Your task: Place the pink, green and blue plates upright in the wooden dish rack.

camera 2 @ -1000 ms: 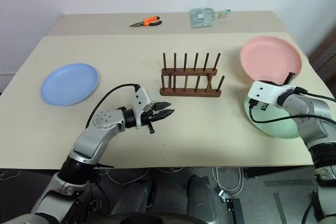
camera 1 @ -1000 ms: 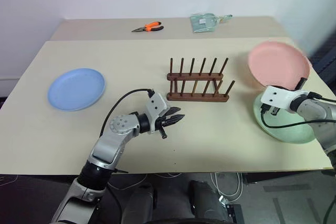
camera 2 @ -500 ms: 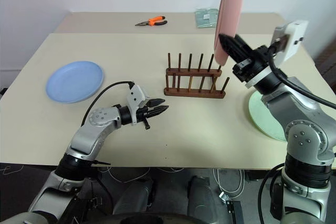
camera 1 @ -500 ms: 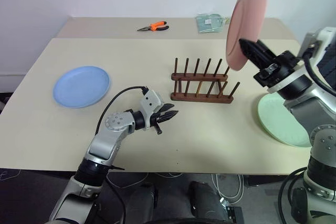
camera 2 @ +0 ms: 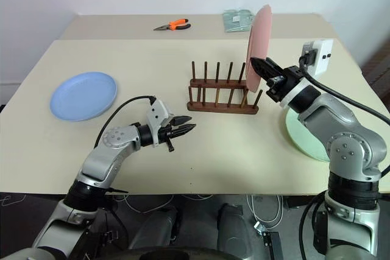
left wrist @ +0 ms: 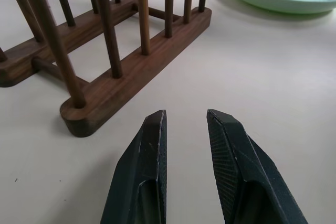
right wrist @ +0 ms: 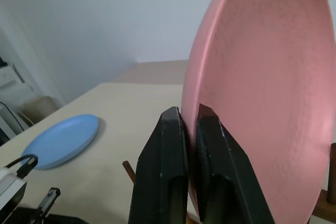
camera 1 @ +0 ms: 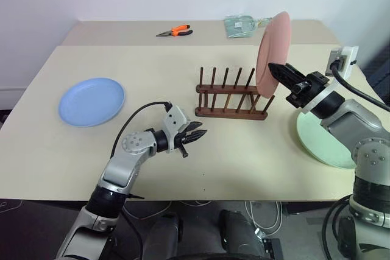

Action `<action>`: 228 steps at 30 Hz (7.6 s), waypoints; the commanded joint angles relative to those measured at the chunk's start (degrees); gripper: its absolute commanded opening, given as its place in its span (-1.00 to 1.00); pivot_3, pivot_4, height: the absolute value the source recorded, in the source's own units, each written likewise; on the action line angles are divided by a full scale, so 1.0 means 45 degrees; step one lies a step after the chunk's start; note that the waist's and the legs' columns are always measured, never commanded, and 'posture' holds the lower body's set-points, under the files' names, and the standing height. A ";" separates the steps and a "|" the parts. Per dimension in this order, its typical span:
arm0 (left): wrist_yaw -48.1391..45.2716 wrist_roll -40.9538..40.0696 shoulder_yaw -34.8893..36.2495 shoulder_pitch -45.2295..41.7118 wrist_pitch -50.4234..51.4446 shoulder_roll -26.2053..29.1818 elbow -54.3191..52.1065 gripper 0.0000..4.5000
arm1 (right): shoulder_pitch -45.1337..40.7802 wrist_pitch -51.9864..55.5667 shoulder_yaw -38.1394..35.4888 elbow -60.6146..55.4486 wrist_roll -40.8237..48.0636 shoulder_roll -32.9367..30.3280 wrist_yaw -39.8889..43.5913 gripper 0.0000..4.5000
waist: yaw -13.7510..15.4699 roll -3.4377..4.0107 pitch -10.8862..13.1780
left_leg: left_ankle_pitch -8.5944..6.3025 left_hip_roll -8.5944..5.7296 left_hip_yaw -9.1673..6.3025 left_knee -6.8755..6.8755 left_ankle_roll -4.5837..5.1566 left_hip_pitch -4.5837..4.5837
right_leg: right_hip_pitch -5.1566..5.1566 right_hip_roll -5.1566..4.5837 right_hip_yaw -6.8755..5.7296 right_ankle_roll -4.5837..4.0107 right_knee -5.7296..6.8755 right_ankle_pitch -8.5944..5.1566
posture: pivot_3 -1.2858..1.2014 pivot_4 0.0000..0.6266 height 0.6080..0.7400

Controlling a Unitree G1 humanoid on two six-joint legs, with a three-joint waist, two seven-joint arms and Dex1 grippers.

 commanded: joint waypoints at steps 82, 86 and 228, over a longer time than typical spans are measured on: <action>-0.0475 -0.2913 0.1937 0.1144 0.0924 0.1318 -0.1659 0.60 | -0.2911 -0.2348 0.2104 -0.1129 -0.0897 0.2543 -0.4498 0.12 | -0.0272 0.0034 0.0004 | -0.0015 0.0006 -0.0007 -0.0025 0.0025 -0.0009 | -0.0032 0.0009 -0.0011 0.0005 0.0004 -0.0008 | 0.03 -0.52 1.00; 0.2851 -0.1992 0.4069 0.0390 0.0046 0.0755 -0.0170 1.00 | -0.3384 -0.2618 0.2309 -0.1981 -0.2318 0.0346 -0.2079 0.21 | -0.0259 0.0036 0.0007 | -0.0016 0.0007 -0.0006 -0.0022 0.0025 -0.0010 | -0.0031 0.0006 -0.0011 0.0008 0.0001 -0.0007 | 0.03 -0.52 1.00; 0.2172 -0.2126 0.1937 0.2779 0.0032 0.1168 -0.3213 0.84 | -0.6674 0.0317 0.2633 -0.0513 0.1497 0.4984 -0.8178 0.01 | -0.0320 -0.0047 0.0057 | 0.0024 0.0021 -0.0027 -0.0080 -0.0043 -0.0050 | -0.0133 0.0045 0.0015 -0.0070 0.0044 -0.0007 | 0.03 -0.52 1.00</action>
